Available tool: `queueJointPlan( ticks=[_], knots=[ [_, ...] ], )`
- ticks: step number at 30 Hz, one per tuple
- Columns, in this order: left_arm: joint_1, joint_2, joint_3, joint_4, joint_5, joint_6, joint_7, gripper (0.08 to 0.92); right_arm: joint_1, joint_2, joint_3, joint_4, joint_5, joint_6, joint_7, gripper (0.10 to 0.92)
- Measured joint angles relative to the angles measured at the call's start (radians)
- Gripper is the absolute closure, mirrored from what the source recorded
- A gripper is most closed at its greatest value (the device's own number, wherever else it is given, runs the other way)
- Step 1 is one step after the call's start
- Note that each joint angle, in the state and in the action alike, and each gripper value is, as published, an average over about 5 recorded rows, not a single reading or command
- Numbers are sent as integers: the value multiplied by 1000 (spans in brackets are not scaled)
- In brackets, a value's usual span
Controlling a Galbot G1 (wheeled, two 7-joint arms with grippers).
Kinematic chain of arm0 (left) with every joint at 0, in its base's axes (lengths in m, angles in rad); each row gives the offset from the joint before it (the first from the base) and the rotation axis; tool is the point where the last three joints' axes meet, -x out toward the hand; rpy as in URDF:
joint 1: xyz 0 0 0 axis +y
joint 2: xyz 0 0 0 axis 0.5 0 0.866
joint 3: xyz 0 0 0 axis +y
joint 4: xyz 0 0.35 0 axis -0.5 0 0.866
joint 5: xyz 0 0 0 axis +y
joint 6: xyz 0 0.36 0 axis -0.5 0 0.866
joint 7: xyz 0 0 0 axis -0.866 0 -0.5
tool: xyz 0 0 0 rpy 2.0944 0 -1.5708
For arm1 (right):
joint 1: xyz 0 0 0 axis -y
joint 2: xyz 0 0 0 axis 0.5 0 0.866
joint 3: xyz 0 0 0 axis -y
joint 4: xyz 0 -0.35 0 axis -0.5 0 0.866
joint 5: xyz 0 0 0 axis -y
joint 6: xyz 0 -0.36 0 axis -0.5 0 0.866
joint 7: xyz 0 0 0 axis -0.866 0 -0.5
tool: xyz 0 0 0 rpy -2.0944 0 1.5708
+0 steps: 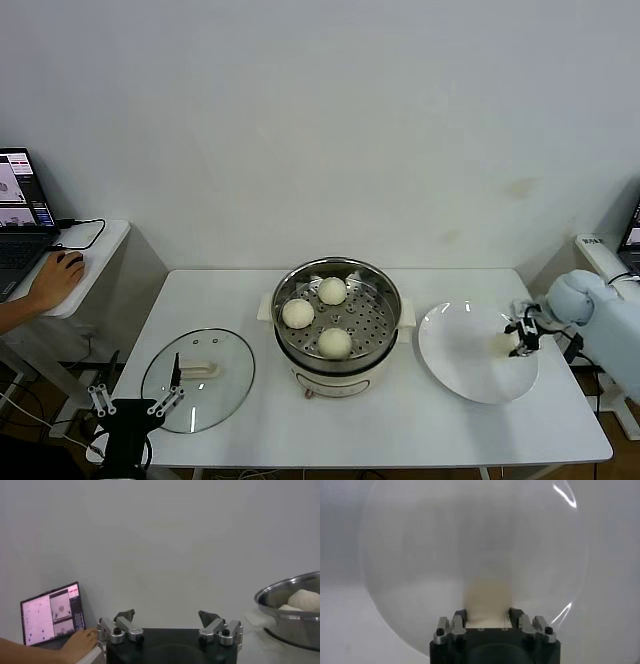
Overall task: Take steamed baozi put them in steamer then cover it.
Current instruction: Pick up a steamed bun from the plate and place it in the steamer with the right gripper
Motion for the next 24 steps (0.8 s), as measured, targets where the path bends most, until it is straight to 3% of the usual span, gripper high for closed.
queueJointPlan(
  ticks=[12, 24],
  knots=[
    [-10, 9, 15, -6, 2, 1, 3, 177, 411, -91, -317, 282, 238, -110, 24, 470],
    [-8, 6, -4, -16, -4, -6, 1, 177, 731, 39, -610, 474, 586, -332, 168, 465]
  ],
)
